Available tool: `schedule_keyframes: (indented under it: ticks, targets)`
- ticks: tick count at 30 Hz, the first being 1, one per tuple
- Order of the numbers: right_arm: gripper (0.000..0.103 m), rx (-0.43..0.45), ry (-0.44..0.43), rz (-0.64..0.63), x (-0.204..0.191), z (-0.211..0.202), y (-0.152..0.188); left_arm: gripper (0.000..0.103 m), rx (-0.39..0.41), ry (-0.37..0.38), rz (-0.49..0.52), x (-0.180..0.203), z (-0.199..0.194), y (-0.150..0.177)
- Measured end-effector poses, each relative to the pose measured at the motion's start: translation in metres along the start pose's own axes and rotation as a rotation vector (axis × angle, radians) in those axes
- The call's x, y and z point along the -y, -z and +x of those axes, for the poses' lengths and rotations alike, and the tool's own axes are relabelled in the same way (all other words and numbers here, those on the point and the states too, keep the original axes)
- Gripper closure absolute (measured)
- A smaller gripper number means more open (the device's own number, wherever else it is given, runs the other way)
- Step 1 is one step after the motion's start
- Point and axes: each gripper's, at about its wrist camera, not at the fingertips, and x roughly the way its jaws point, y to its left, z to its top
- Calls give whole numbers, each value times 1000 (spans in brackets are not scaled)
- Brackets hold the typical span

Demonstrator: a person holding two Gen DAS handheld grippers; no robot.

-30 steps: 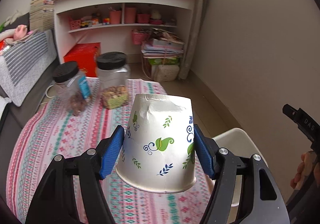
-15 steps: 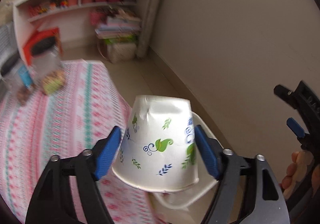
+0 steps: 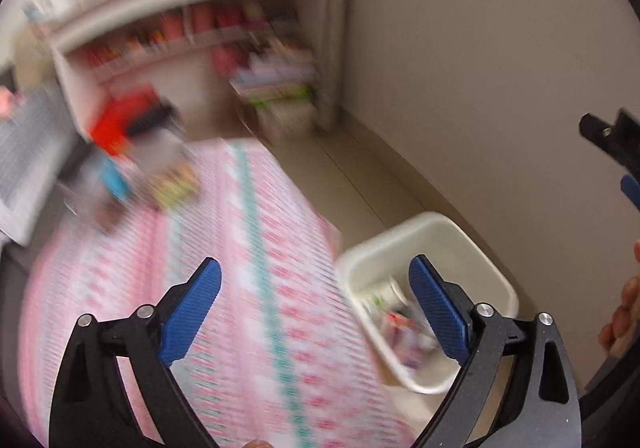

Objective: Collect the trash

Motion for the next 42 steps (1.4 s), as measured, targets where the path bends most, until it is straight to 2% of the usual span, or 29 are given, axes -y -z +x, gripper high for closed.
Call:
schedule_keyframes:
  ticks: [4,5,6,7,10,17,20,23,30,35,42]
  targets:
    - [7,60,-74,-35,-37,-23,6,7,286,-181,-1,-48,-68,6]
    - [7,64,-104,-45,-45,-29,8,7,337,-209,-15,-59,-81,10]
    - [7,67,-148,-58,-56,-36,11,7,355,-238,-26,-69,-92,12]
    - [7,66,-184,-74,-69,-43,14,7,323,-271,-35,-81,-98,12]
    - [7,44,-241,-122,-99,-56,25,7,202,-290,-63,-119,-100,13]
    - [7,-30,-319,-229,-169,-74,61,7,104,-369,-181,-199,-94,45]
    - [7,-67,-344,-276,-193,-74,78,7,91,-404,-217,-225,-95,58]
    - [7,-122,-377,-320,-217,-69,95,7,65,-386,-275,-247,-96,64]
    - [7,-169,-420,-365,-246,-65,121,7,15,-388,-315,-261,-91,71]
    - [7,-162,-429,-370,-248,-64,122,7,38,-431,-299,-257,-95,69]
    - [7,-173,-426,-396,-245,-63,124,7,44,-424,-322,-254,-96,65]
